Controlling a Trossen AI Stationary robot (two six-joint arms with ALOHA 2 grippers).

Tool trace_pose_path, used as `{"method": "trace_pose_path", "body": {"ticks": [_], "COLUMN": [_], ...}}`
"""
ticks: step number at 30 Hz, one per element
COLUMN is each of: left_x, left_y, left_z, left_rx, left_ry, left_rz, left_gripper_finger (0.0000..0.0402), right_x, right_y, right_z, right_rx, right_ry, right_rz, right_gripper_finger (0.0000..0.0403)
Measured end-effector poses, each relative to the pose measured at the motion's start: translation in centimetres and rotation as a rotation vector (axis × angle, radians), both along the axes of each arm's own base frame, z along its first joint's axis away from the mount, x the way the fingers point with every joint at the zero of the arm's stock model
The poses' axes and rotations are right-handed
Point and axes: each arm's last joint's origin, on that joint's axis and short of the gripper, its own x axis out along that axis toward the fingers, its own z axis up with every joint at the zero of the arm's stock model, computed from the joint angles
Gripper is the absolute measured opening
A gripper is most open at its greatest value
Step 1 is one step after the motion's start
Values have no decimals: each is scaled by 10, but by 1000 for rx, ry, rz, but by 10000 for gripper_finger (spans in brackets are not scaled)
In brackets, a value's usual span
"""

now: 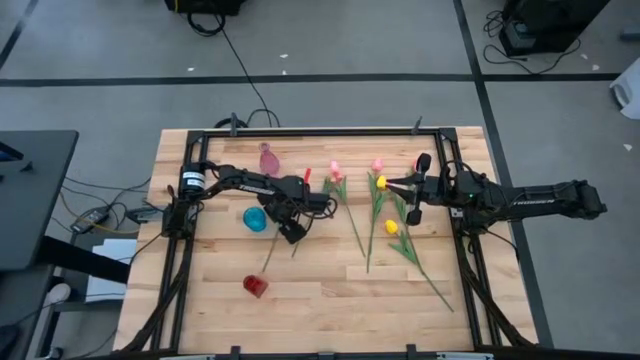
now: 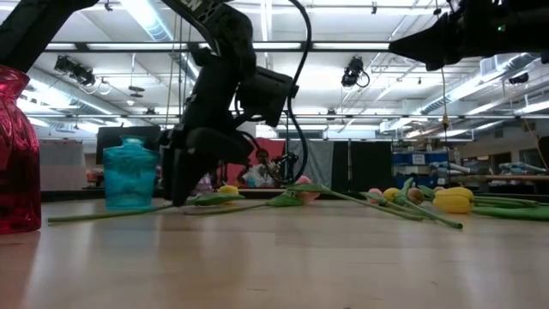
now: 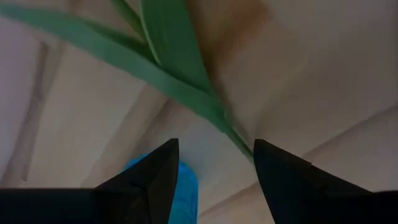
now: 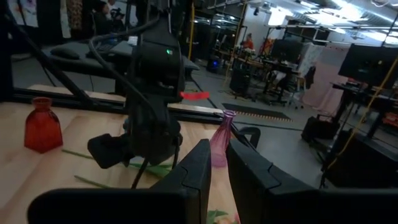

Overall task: Sort flowers into vase by color
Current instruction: Put the yellow flower into the purple flower vase

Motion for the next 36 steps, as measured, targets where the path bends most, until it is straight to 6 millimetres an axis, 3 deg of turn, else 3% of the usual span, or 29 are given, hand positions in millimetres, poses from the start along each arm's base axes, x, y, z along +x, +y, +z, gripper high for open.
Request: {"method": "trace_pose_path", "body": {"ticks": [6, 9, 15, 20, 26, 31, 36], "left_x": [4, 7, 8, 16, 24, 7, -15], "left_y": [1, 1, 0, 2, 5, 8, 14], "left_z": [-2, -2, -3, 7, 66, 128, 171], "left_rx": [14, 17, 3, 74, 228, 413, 560], "left_ry": [-42, -74, -93, -127, -295, -469, -647], "left_rz": [-10, -15, -20, -66, -109, -121, -113], "left_gripper_finger": [200, 160, 20, 13, 4, 3, 2], "right_x": [0, 0, 0, 0, 0, 0, 0], "right_y": [0, 0, 0, 0, -1, -1, -1], "right_z": [1, 1, 1, 1, 1, 1, 1], "right_rx": [-1, -1, -7, -10, -12, -11, -11], "right_ry": [-9, -11, -10, -9, -8, -3, -4], "right_rz": [10, 10, 4, 1, -23, -27, -12], "right_gripper_finger": [66, 66, 66, 66, 66, 66, 66]}}
